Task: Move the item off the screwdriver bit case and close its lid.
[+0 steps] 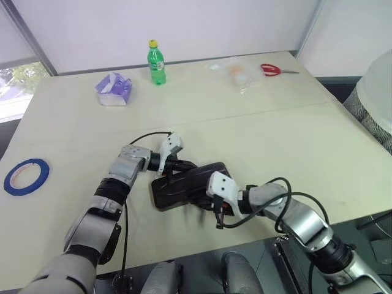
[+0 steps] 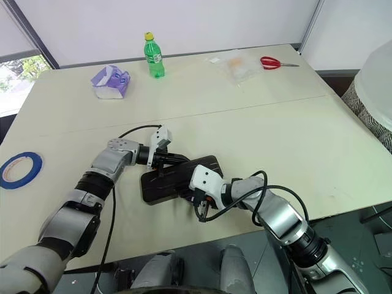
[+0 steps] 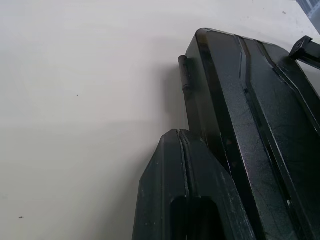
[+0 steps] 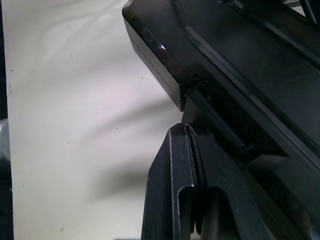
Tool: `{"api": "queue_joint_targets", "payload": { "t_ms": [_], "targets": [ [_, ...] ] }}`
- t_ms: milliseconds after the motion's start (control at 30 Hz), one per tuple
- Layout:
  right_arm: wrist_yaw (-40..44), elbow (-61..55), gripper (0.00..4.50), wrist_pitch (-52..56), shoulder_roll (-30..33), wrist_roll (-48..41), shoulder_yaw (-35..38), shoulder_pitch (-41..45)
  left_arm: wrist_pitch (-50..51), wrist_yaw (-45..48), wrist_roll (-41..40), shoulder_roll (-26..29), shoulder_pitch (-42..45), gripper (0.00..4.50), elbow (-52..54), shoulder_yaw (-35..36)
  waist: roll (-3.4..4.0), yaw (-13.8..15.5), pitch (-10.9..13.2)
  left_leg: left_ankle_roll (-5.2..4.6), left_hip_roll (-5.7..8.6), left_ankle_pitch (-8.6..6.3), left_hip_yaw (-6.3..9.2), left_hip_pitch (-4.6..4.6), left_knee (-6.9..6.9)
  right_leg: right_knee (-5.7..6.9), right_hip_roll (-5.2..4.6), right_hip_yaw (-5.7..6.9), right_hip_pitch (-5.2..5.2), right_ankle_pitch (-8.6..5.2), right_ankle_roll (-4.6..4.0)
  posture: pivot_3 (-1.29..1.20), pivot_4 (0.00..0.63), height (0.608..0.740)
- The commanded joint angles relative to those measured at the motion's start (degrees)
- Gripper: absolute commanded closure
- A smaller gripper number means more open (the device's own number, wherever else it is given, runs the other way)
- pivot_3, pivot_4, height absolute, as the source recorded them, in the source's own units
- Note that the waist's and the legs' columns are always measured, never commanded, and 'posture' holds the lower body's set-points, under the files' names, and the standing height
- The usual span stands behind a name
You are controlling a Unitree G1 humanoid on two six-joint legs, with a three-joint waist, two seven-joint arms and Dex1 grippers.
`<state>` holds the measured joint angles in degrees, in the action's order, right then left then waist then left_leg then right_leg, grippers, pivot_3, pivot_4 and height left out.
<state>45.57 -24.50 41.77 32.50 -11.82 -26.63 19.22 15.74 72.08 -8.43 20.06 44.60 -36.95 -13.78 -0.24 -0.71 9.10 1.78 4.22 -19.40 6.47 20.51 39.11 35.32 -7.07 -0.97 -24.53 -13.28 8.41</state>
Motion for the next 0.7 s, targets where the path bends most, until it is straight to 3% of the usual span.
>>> {"api": "queue_joint_targets", "payload": {
  "t_ms": [33,433,700],
  "targets": [
    [-3.3,0.4,4.47,-1.8,-0.9,2.8,1.4,0.8,-0.2,1.2,0.8,-0.9,-1.9,4.5,0.5,-1.5,0.0,0.0,0.0,0.0,0.0,0.0,0.0,-0.01,0.0,0.0,0.0,0.0,0.0,0.0,0.0,0.0,0.15,0.74],
    [-3.4,3.7,4.47,-7.2,-0.1,8.3,-0.5,1.0,1.6,1.5,0.7,-0.4,-3.7,4.5,3.1,-0.7,-0.01,-0.1,0.0,0.0,-0.02,0.0,0.0,-0.04,0.0,0.0,0.03,0.0,0.02,0.0,0.0,0.0,0.15,0.74],
    [3.0,-5.9,4.47,0.7,4.5,-0.1,4.8,-0.8,4.6,0.6,-1.0,1.0,-4.4,4.5,6.0,1.9,-0.01,0.0,0.0,-0.01,-0.02,-0.01,0.02,0.01,-0.01,-0.06,0.04,-0.01,0.02,0.0,0.0,0.0,0.15,0.74]
  ]
}}
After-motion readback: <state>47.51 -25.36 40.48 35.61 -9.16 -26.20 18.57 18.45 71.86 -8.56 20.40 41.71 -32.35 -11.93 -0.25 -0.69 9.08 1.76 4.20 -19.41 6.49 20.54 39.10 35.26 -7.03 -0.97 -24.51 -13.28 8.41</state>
